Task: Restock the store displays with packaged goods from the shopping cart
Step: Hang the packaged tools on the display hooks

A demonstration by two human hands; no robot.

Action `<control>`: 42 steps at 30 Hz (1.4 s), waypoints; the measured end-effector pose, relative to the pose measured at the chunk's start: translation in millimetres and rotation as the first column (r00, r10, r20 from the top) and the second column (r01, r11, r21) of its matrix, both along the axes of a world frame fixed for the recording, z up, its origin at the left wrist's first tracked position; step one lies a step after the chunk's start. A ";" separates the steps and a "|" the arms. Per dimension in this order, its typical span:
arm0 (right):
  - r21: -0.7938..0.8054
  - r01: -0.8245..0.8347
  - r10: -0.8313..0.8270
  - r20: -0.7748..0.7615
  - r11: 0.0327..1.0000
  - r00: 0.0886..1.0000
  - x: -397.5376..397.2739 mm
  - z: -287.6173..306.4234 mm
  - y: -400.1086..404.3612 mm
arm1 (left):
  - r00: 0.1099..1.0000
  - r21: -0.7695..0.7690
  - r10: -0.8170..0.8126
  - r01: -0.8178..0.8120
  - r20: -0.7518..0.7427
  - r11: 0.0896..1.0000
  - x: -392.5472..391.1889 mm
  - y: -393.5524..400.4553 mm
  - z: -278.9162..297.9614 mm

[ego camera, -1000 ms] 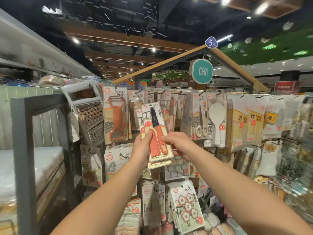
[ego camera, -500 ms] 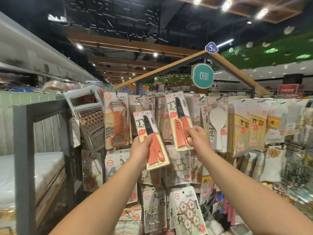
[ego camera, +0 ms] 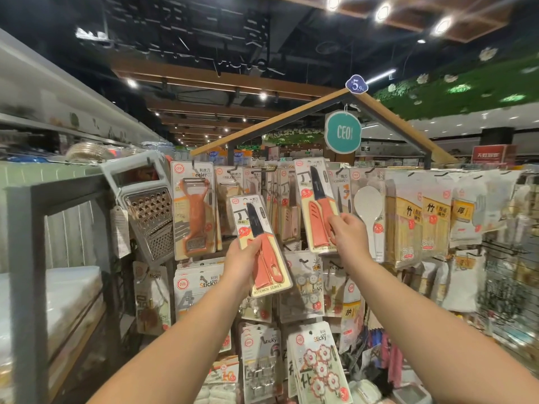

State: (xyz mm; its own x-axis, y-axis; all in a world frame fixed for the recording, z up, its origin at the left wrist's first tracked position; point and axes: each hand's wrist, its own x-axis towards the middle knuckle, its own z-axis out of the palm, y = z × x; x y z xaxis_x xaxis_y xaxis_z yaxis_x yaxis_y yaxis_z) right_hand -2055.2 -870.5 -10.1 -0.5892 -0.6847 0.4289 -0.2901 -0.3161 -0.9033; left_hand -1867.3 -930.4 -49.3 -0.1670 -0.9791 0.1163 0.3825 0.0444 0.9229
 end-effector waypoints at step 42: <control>0.484 -0.461 0.514 0.027 0.744 0.858 32.6 -27.3 -0.2 | 0.997 -0.036 -0.028 0.025 -0.078 0.999 -2.4 12.3 -7.7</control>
